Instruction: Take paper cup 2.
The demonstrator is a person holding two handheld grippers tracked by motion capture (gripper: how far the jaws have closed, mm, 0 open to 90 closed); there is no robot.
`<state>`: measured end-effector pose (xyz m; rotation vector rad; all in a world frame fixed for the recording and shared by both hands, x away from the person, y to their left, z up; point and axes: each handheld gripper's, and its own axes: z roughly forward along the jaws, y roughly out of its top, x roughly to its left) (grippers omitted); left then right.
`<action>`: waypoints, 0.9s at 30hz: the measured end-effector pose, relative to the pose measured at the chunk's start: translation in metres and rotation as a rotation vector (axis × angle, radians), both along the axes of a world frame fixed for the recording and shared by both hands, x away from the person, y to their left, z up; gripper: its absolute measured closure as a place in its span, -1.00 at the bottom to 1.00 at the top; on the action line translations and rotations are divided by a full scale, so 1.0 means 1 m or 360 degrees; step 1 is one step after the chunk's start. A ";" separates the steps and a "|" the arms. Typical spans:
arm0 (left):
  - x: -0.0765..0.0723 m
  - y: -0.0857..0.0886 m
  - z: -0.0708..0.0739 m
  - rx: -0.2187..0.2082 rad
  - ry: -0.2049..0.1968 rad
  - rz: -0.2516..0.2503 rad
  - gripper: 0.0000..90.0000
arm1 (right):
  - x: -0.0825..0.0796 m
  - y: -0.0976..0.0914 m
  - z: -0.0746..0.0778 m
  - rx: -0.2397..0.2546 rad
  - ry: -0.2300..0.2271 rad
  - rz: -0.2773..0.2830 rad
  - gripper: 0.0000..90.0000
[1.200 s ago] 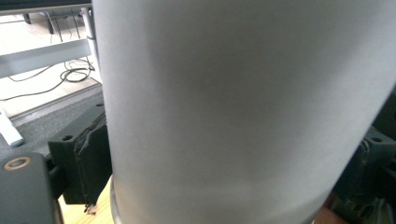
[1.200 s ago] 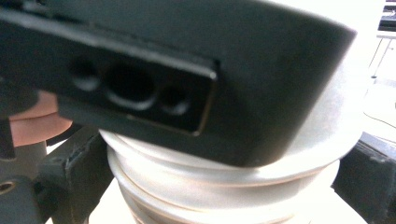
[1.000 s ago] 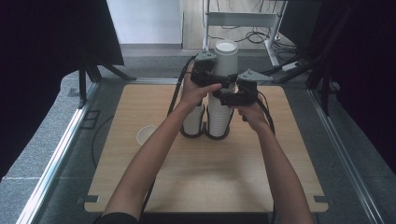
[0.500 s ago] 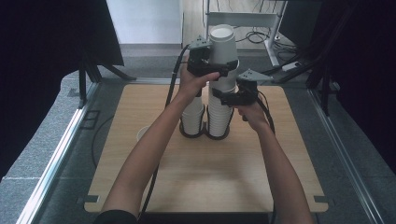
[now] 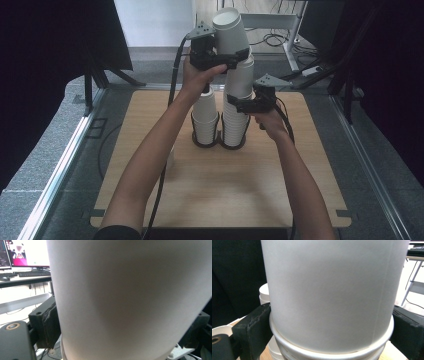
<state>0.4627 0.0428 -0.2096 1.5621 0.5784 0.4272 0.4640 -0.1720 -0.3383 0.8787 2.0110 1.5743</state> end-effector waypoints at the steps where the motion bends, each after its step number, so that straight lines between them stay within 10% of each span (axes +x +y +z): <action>1: -0.002 0.002 0.000 -0.0010 -0.0002 -0.0001 -0.74 | 0.000 0.000 0.000 0.0001 0.0000 0.0000 -0.92; 27: -0.048 0.030 -0.046 0.0100 0.0011 -0.0070 -0.73 | -0.002 0.001 0.000 -0.0015 -0.0005 -0.0013 -0.93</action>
